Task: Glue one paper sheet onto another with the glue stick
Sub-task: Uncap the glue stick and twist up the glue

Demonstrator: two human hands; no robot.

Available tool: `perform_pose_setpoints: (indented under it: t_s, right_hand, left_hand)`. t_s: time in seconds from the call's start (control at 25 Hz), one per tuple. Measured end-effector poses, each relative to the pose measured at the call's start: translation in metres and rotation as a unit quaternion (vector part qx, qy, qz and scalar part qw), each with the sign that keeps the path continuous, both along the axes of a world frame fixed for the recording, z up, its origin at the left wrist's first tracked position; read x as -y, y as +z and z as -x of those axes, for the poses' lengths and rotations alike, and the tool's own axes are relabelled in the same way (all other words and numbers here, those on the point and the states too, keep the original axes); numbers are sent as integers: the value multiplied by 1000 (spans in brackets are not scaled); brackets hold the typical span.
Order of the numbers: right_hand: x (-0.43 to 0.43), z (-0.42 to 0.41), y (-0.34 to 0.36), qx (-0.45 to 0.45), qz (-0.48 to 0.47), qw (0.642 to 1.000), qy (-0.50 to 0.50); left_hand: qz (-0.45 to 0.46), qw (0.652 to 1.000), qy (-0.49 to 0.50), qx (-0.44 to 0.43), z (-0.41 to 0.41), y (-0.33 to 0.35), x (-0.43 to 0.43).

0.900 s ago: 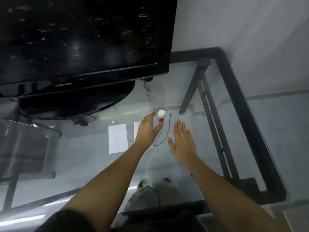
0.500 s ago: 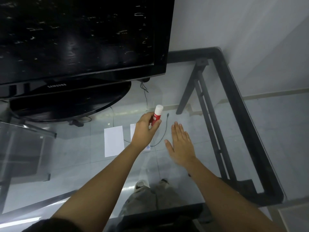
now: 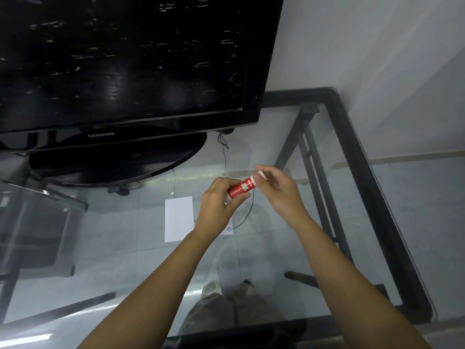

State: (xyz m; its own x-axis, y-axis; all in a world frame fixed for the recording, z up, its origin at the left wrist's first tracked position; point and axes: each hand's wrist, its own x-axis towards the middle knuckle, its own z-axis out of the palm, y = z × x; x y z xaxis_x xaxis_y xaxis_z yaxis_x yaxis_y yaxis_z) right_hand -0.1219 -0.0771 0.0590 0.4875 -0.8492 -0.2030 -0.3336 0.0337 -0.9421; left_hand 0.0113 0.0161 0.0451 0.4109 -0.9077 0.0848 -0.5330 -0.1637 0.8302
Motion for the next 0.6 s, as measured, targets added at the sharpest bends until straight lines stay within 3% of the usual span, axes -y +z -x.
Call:
perform_pose_setpoints:
  t_s: [0.2, 0.28, 0.36, 0.48, 0.6]
  right_hand:
    - [19, -8, -7, 17, 16, 999, -38]
    - [31, -11, -19, -30, 74, 996, -45]
    - [35, -15, -37, -107, 138, 985, 10]
    - [31, -16, -64, -189, 141, 971, 45]
    - [28, -10, -82, -190, 120, 973, 44]
  left_hand:
    - [-34, 999, 23, -10, -12, -11, -9]
    - [-60, 997, 47, -13, -21, -19, -19]
    - [-78, 995, 55, -8, -28, -26, -28]
    - [-76, 995, 61, -7, -34, -30, -38]
    - [-70, 995, 72, -13, -39, -30, -41]
